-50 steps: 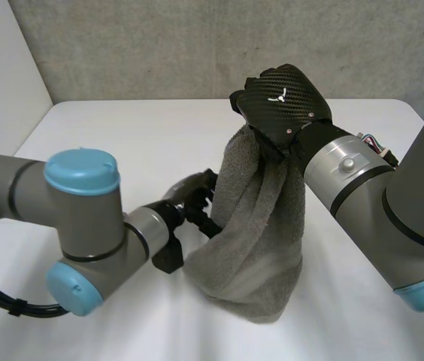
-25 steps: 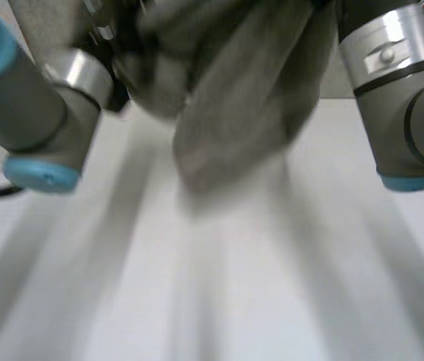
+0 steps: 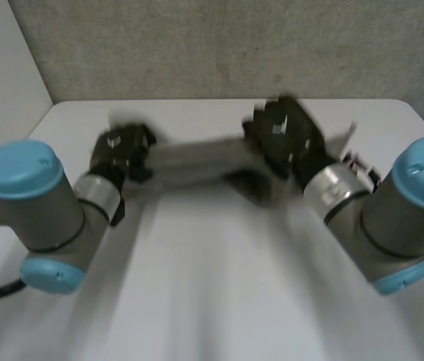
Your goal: Fold the towel.
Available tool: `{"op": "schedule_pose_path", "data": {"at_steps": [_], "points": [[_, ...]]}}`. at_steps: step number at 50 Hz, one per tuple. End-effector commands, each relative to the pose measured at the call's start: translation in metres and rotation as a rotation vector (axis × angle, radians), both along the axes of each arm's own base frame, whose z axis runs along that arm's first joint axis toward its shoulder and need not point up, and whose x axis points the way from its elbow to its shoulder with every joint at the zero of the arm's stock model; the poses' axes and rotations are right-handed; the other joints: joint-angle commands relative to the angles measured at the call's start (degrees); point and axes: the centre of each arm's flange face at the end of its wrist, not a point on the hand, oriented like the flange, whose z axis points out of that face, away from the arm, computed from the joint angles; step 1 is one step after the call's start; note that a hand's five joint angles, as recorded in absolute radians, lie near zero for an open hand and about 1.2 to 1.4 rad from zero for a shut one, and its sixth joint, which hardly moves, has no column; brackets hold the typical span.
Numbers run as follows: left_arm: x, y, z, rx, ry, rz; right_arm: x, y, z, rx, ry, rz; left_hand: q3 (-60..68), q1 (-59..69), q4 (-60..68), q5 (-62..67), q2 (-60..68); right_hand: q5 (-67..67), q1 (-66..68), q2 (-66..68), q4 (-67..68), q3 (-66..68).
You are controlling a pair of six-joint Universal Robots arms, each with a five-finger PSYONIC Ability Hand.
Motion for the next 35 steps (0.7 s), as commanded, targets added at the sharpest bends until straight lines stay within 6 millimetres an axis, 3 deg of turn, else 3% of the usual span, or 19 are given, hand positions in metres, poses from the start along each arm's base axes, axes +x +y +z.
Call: {"op": "schedule_pose_path", "data": {"at_steps": [1, 6, 8, 10, 11, 12, 15, 18, 22, 25, 27, 30, 35], "points": [[0.008, 0.015, -0.033, 0.066, -0.158, -0.013, -0.008, 0.013, -0.049, 0.116, 0.232, -0.007, 0.45, 0.46, 0.48, 10.43, 0.47, 17.09, 2.37, 3.33, 3.22, 3.63], [0.009, 0.025, -0.036, 0.079, -0.209, -0.031, -0.013, 0.026, -0.053, 0.194, 0.294, 0.005, -7.31, -7.3, -7.28, 2.67, -7.29, 17.09, 2.37, 3.33, 3.22, 3.63], [0.01, 0.027, -0.035, 0.082, -0.219, -0.034, -0.014, 0.03, -0.05, 0.21, 0.296, 0.009, -10.5, -10.5, -10.48, -0.53, -10.49, 9.59, -5.14, -4.18, -4.29, -3.88], [0.011, 0.032, -0.023, 0.073, -0.216, -0.035, -0.018, 0.036, -0.039, 0.228, 0.281, 0.004, -18.37, -18.36, -18.34, -8.39, -18.35, -28.88, -43.61, -42.64, -42.75, -42.35], [0.011, 0.032, -0.023, 0.073, -0.216, -0.035, -0.018, 0.036, -0.039, 0.228, 0.281, 0.004, -18.41, -18.4, -18.38, -8.43, -18.39, -29.1, -43.83, -42.86, -42.97, -42.57], [0.012, 0.034, -0.017, 0.068, -0.214, -0.036, -0.02, 0.038, -0.033, 0.238, 0.259, -0.001, -23.74, -23.73, -23.71, -13.76, -23.72, -41.09, -55.82, -54.86, -54.97, -54.56], [0.013, 0.04, -0.006, 0.059, -0.21, -0.04, -0.025, 0.04, -0.02, 0.255, 0.195, -0.019, -35.84, -35.84, -35.82, -25.87, -35.83, -48.91, -63.63, -62.67, -62.78, -62.37], [0.014, 0.046, 0.009, 0.028, -0.196, -0.042, -0.03, 0.044, -0.005, 0.276, 0.118, -0.029, -46.63, -46.62, -46.6, -36.65, -46.61, -52.91, -67.63, -66.67, -66.78, -66.37], [0.017, 0.051, 0.022, -0.002, -0.181, -0.041, -0.035, 0.048, 0.008, 0.301, 0.036, -0.042, -47.34, -47.33, -47.32, -37.37, -47.32, -52.91, -67.63, -66.67, -66.78, -66.37], [0.02, 0.055, 0.033, -0.033, -0.168, -0.033, -0.05, 0.035, 0.018, 0.33, -0.041, -0.105, -47.34, -47.33, -47.32, -37.37, -47.33, -52.91, -67.63, -66.67, -66.78, -66.37], [0.025, 0.059, 0.043, -0.058, -0.158, -0.024, -0.071, 0.017, 0.027, 0.351, -0.111, -0.181, -47.34, -47.33, -47.32, -37.37, -47.33, -52.91, -67.63, -66.67, -66.78, -66.37], [0.028, 0.061, 0.047, -0.065, -0.155, -0.017, -0.08, 0.01, 0.029, 0.359, -0.129, -0.213, -46.84, -46.83, -46.81, -36.86, -46.82, -52.91, -67.63, -66.67, -66.78, -66.37], [0.047, 0.061, 0.051, -0.062, -0.172, 0.035, -0.112, -0.006, 0.024, 0.45, -0.117, -0.329, -42.98, -42.97, -42.95, -33.0, -42.96, -52.91, -67.63, -66.67, -66.78, -66.37]]}}
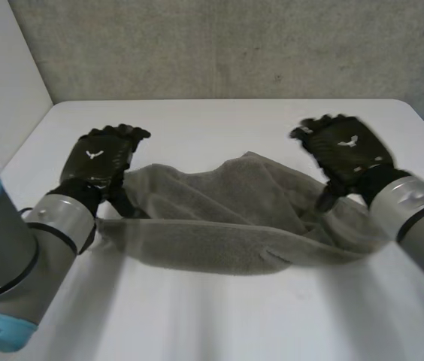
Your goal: Fold the towel.
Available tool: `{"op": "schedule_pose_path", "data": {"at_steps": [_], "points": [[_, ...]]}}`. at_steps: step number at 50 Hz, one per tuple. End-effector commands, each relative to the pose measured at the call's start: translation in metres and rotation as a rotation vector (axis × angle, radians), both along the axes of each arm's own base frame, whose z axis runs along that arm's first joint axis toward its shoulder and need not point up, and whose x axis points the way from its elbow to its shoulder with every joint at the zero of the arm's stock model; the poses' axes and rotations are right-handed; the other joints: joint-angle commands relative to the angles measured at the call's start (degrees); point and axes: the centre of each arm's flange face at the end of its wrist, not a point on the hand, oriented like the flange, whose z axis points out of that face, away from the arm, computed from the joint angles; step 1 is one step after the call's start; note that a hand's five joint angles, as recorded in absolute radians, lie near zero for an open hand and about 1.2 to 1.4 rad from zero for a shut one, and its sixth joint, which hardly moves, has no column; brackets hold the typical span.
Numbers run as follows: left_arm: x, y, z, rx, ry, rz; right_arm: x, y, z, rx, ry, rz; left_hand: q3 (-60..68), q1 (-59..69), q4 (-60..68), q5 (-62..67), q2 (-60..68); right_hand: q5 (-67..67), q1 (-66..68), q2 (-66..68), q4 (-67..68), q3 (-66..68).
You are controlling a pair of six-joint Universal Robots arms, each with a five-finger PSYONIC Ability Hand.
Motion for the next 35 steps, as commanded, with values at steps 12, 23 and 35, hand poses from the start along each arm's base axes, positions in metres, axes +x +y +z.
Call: {"op": "schedule_pose_path", "data": {"at_steps": [12, 23, 35], "points": [[0.026, 0.001, -0.012, 0.021, -0.179, 0.001, -0.074, -0.024, -0.029, 0.239, 0.081, -0.159, 10.07, 10.13, 10.21, 11.07, 10.27, -3.49, -3.3, -4.02, -4.7, -3.72], [0.021, -0.018, -0.052, 0.113, -0.265, -0.016, -0.106, -0.036, -0.054, 0.274, 0.15, -0.141, 14.26, 14.32, 14.39, 15.26, 14.46, -3.49, -3.3, -4.02, -4.7, -3.72], [0.021, -0.021, -0.074, 0.18, -0.281, -0.017, -0.108, -0.04, -0.086, 0.376, 0.136, -0.081, 26.05, 26.11, 26.19, 27.06, 26.25, -1.56, -1.37, -2.09, -2.77, -1.79]]}}
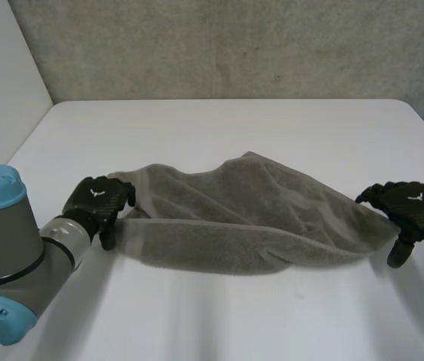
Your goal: Fold the towel.
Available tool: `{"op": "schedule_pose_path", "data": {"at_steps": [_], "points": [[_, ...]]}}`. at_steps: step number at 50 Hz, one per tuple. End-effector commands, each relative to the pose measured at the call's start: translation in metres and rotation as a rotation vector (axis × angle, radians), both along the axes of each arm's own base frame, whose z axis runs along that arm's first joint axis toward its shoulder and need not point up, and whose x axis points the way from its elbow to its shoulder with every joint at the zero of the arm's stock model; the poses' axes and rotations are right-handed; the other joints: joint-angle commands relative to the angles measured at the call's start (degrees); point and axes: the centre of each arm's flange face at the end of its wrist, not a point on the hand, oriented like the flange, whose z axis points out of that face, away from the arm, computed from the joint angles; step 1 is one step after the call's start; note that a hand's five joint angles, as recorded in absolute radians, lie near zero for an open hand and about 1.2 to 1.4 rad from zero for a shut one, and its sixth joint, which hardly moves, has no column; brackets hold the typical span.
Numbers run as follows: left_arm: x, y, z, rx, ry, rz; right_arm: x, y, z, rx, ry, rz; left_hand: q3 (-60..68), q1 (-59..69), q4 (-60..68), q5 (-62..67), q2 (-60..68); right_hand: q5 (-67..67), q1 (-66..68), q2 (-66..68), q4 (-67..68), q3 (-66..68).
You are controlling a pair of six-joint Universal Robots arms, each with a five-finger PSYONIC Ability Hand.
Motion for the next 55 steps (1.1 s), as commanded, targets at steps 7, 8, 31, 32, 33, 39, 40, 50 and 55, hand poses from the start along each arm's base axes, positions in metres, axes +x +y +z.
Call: {"op": "schedule_pose_path", "data": {"at_steps": [7, 8, 31, 32, 33, 39, 40, 50, 55], "points": [[-0.001, 0.004, -0.008, 0.026, 0.0, -0.005, 0.006, 0.001, -0.022, 0.077, -0.053, 0.056, 5.96, 5.93, 5.94, 15.95, 5.97, -0.72, -0.51, -1.24, -1.92, -0.94], [-0.002, 0.006, -0.008, 0.026, 0.0, -0.011, 0.008, 0.002, -0.023, 0.083, -0.063, 0.069, 6.46, 6.43, 6.44, 16.45, 6.47, 0.95, 1.15, 0.42, -0.26, 0.73], [-0.004, 0.007, -0.017, 0.05, -0.005, -0.016, 0.01, -0.002, -0.041, 0.137, -0.094, 0.08, 24.13, 24.1, 24.11, 34.12, 24.13, 21.32, 21.52, 20.79, 20.11, 21.1], [-0.004, 0.007, -0.018, 0.053, -0.006, -0.017, 0.01, -0.003, -0.043, 0.141, -0.096, 0.079, 24.13, 24.1, 24.11, 34.12, 24.13, 21.98, 22.19, 21.46, 20.78, 21.76], [-0.005, 0.008, -0.019, 0.055, -0.007, -0.02, 0.011, -0.003, -0.044, 0.14, -0.096, 0.082, 24.13, 24.1, 24.11, 34.12, 24.13, 22.99, 23.19, 22.47, 21.78, 22.77], [-0.007, 0.009, -0.019, 0.053, -0.007, -0.028, 0.015, -0.002, -0.044, 0.134, -0.096, 0.097, 24.63, 24.6, 24.61, 34.62, 24.64, 25.19, 25.39, 24.66, 23.98, 24.96], [-0.008, 0.01, -0.019, 0.052, -0.006, -0.031, 0.017, -0.002, -0.044, 0.129, -0.099, 0.1, 24.8, 24.77, 24.78, 34.79, 24.8, 26.02, 26.22, 25.5, 24.81, 25.8], [-0.01, 0.009, -0.021, 0.053, -0.007, -0.036, 0.026, -0.003, -0.042, 0.108, -0.12, 0.115, 36.24, 36.21, 36.22, 46.23, 36.24, 29.9, 30.1, 29.37, 28.69, 29.67], [-0.011, 0.007, -0.024, 0.051, -0.007, -0.034, 0.028, -0.003, -0.043, 0.108, -0.12, 0.119, 45.32, 45.29, 45.3, 55.31, 45.33, 33.77, 33.97, 33.24, 32.56, 33.54]]}}
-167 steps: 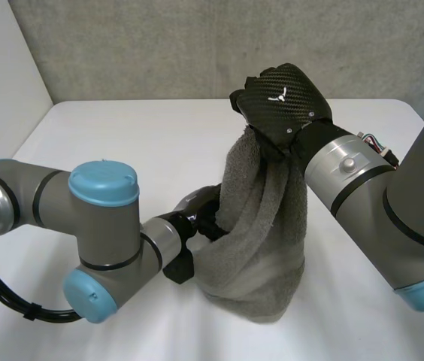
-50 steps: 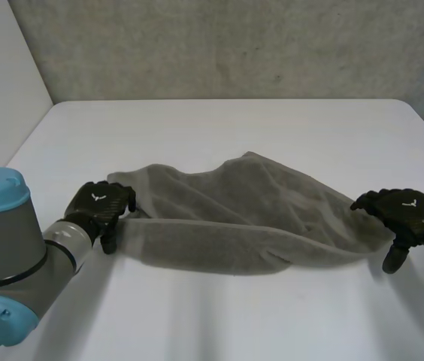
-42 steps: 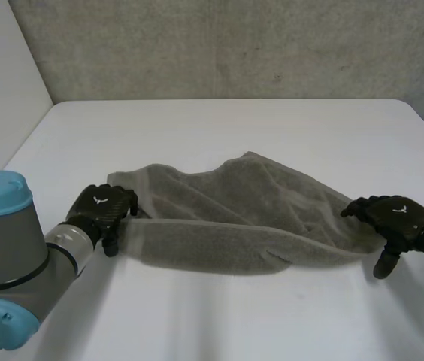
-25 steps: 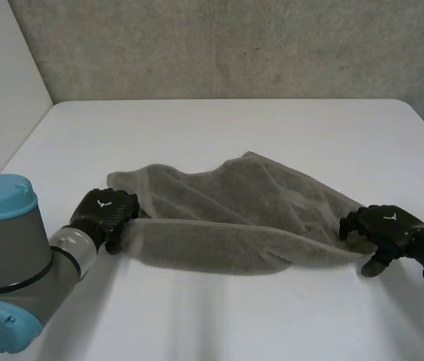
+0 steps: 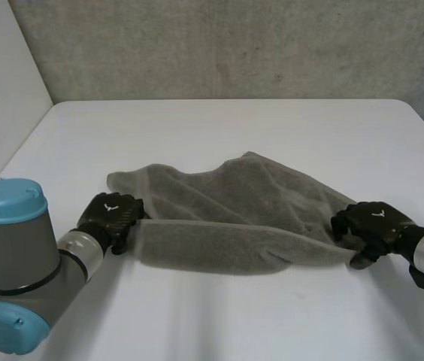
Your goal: Fold the towel.
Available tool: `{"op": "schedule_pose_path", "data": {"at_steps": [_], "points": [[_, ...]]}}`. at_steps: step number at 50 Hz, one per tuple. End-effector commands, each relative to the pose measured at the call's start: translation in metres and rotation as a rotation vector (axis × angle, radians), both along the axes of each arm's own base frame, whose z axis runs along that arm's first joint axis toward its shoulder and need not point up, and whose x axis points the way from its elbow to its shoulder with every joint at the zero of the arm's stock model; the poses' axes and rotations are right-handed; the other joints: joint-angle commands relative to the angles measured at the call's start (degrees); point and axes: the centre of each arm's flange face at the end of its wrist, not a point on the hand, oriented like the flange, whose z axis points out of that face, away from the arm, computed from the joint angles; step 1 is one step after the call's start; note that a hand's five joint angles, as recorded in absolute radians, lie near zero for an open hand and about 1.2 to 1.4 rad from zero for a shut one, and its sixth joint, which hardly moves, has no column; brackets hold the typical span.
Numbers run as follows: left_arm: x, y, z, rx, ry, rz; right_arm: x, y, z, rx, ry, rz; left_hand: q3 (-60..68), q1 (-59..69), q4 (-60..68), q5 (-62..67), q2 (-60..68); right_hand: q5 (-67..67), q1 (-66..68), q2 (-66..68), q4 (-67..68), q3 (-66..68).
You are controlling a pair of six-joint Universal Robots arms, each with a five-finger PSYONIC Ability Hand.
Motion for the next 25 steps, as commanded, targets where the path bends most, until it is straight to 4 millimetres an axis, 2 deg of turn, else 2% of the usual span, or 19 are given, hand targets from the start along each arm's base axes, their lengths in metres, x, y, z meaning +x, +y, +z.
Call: {"op": "schedule_pose_path", "data": {"at_steps": [1, 11, 13, 14, 16, 19, 21, 22, 23, 24, 25], "points": [[-0.001, -0.003, -0.004, -0.001, 0.0, 0.002, 0.003, -0.001, -0.002, 0.003, -0.001, 0.008, 19.41, 19.61, 19.31, 29.71, 19.33, 3.27, 3.09, 3.05, 3.25, 3.06], [-0.001, -0.006, -0.004, -0.019, 0.005, 0.003, 0.005, -0.002, -0.008, 0.019, 0.003, 0.011, 19.43, 19.63, 19.33, 29.73, 19.35, 8.49, 8.31, 8.27, 8.47, 8.27], [-0.001, -0.006, -0.004, -0.019, 0.005, 0.003, 0.005, -0.003, -0.008, 0.016, 0.002, 0.013, 19.43, 19.63, 19.33, 29.73, 19.35, 18.01, 17.83, 17.79, 17.99, 17.79], [-0.001, -0.006, -0.004, -0.019, 0.005, 0.003, 0.005, -0.003, -0.008, 0.016, 0.002, 0.013, 19.43, 19.63, 19.33, 29.73, 19.35, 18.07, 17.9, 17.86, 18.06, 17.86], [-0.002, -0.005, -0.004, -0.019, 0.007, 0.002, 0.005, -0.005, -0.006, 0.007, 0.003, 0.011, 19.43, 19.63, 19.33, 29.73, 19.35, 35.77, 35.6, 35.56, 35.76, 35.56], [-0.002, -0.006, -0.002, -0.025, 0.008, 0.003, 0.004, -0.008, -0.004, -0.003, 0.003, 0.008, 19.43, 19.63, 19.33, 29.73, 19.35, 35.85, 35.67, 35.63, 35.83, 35.63], [-0.002, -0.007, 0.007, -0.052, 0.019, 0.001, 0.003, -0.014, 0.01, -0.041, -0.01, -0.006, 19.43, 19.63, 19.33, 29.73, 19.35, 35.85, 35.67, 35.63, 35.83, 35.63], [-0.002, -0.007, 0.007, -0.052, 0.019, 0.001, 0.003, -0.014, 0.01, -0.041, -0.01, -0.006, 19.43, 19.63, 19.33, 29.73, 19.35, 35.85, 35.67, 35.63, 35.83, 35.63], [-0.002, -0.008, 0.023, -0.097, 0.038, 0.003, 0.003, -0.017, 0.03, -0.095, -0.027, -0.018, 19.43, 19.63, 19.33, 29.73, 19.35, 35.85, 35.67, 35.63, 35.83, 35.63], [-0.001, -0.008, 0.043, -0.155, 0.06, 0.006, 0.001, -0.019, 0.06, -0.181, -0.049, -0.034, 19.43, 19.63, 19.33, 29.73, 19.35, 35.85, 35.67, 35.63, 35.83, 35.63], [-0.001, -0.008, 0.043, -0.156, 0.06, 0.006, 0.001, -0.019, 0.061, -0.182, -0.049, -0.034, 19.43, 19.63, 19.33, 29.73, 19.35, 35.85, 35.67, 35.63, 35.83, 35.63]]}}
